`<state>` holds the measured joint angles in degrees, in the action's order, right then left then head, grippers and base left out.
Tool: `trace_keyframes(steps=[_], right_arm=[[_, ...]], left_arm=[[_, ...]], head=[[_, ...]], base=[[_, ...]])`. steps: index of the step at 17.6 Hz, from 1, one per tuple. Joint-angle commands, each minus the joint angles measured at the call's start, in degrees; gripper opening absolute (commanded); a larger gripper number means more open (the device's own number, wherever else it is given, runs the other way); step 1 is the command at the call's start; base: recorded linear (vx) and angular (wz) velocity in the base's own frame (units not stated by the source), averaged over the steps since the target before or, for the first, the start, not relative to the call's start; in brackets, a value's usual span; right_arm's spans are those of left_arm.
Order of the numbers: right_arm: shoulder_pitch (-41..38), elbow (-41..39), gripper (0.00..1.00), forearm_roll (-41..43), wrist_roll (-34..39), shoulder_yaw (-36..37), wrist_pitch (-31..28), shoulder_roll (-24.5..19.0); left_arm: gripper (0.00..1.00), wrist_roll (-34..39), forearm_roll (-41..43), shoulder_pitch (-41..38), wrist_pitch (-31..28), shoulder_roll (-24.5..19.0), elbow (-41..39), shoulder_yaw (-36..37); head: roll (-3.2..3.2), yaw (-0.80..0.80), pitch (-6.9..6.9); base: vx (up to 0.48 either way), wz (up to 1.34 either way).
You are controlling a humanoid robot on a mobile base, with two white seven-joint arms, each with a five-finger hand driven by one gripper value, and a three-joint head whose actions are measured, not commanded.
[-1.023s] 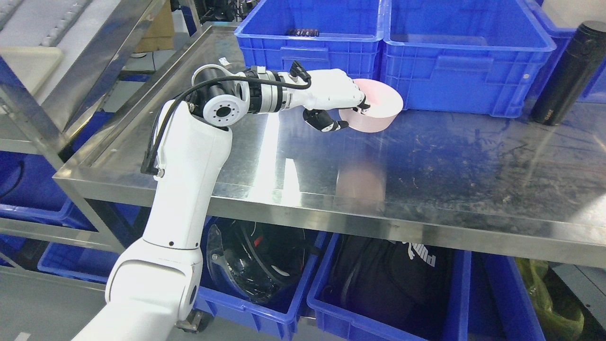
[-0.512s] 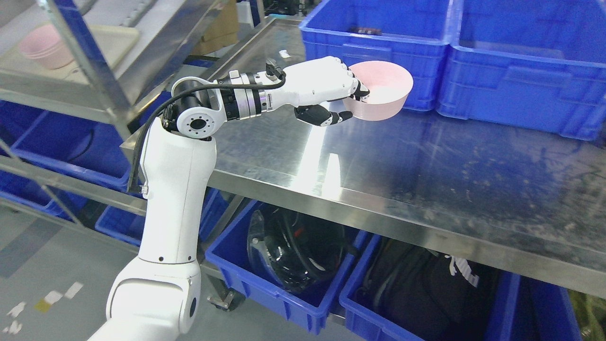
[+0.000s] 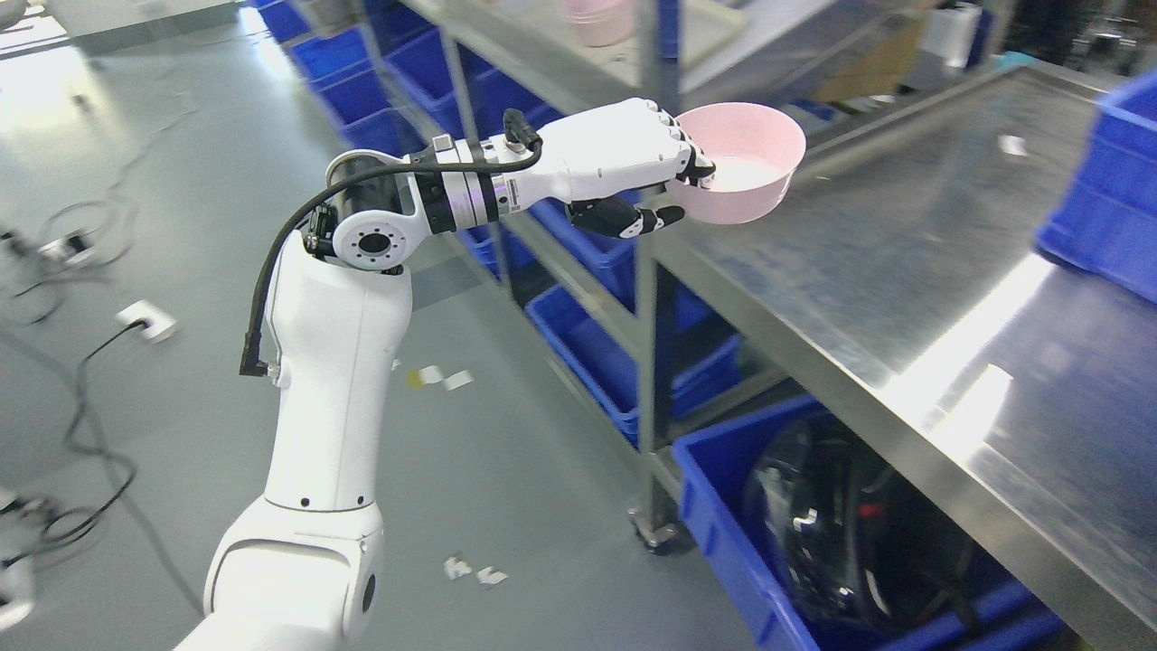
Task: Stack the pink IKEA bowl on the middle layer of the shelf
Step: 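Hold the pink bowl raised in the left hand while driving to the shelf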
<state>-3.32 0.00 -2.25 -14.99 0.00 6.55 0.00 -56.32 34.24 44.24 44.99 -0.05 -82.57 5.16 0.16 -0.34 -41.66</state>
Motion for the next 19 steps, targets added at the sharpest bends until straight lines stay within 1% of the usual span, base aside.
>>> trace_keyframes(steps=[1, 6, 9, 13, 19], right_arm=[[0.0, -1.0, 1.0, 0.1, 0.0, -0.3, 0.0, 1.0], [0.0, -1.0, 1.0, 0.0, 0.0, -0.3, 0.0, 1.0], [0.0, -1.0, 1.0, 0.0, 0.0, -0.3, 0.0, 1.0], [0.0, -1.0, 1.0, 0.1, 0.0, -0.3, 0.0, 1.0], [0.0, -1.0, 1.0, 0.1, 0.0, -0.3, 0.0, 1.0]], left_arm=[[0.02, 0.1, -0.7, -0.1, 0.0, -0.9, -1.8, 1.3], [0.02, 0.8, -0.7, -0.1, 0.0, -0.9, -1.9, 1.7], [0.02, 0.8, -0.7, -0.1, 0.0, -0.9, -1.8, 1.8], [0.03, 0.8, -0.7, -0.1, 0.0, -0.9, -1.8, 2.0], [0.03, 1.6, -1.0, -0.1, 0.0, -0.9, -1.7, 2.8]], head=[[0.0, 0.0, 0.0], [0.0, 0.0, -0.01], [0.0, 0.0, -0.01], [0.0, 0.0, -0.01], [0.0, 0.0, -0.01]], base=[[0.047, 1.58], [0.064, 1.44], [0.142, 0.91], [0.247, 0.36], [0.252, 0.04]])
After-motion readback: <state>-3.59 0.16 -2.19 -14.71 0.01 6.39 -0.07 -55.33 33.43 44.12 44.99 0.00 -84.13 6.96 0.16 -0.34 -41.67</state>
